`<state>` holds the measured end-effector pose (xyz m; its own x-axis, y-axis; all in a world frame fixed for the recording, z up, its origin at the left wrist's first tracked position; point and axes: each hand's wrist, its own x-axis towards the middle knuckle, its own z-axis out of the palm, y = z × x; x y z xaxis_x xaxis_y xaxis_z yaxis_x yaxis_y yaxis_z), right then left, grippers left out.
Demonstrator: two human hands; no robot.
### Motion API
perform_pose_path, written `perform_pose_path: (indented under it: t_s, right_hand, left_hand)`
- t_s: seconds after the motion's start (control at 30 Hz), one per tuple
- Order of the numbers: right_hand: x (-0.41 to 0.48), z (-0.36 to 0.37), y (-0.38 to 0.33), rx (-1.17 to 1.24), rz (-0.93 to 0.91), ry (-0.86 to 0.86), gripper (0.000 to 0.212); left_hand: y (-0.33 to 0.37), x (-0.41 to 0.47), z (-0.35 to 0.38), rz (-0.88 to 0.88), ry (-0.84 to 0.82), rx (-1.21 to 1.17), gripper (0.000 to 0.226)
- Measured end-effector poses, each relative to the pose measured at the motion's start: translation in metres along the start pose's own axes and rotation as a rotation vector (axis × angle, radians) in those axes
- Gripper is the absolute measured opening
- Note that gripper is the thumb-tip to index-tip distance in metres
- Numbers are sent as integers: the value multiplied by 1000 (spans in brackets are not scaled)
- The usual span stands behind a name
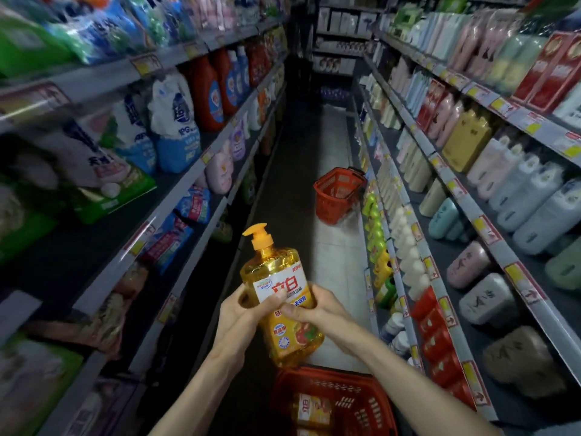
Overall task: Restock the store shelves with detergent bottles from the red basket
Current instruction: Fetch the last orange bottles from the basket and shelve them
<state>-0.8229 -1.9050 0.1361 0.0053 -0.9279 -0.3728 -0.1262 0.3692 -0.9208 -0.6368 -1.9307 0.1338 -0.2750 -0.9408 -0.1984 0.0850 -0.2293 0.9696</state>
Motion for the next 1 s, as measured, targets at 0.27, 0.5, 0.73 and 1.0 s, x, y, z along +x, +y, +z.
perform_pose_path:
  t_s: [0.27,0.5,0.73,1.0]
  right_hand:
    - [0,29,-5,11,-117,-222,73]
    - [-25,75,-3,-20,-228,-475,86]
    - [-93,151,-15,-74,-319,-782,60]
    - [-204,250,-33,-164,-425,-1125,59]
  left_hand:
    - [5,-60,-13,56,237,-60,78]
    - [-6,-151,-17,106,506,-86,67]
    - [-12,-272,-25,159,844,-103,55]
    - [-6,-418,-31,277,1209,-27,49]
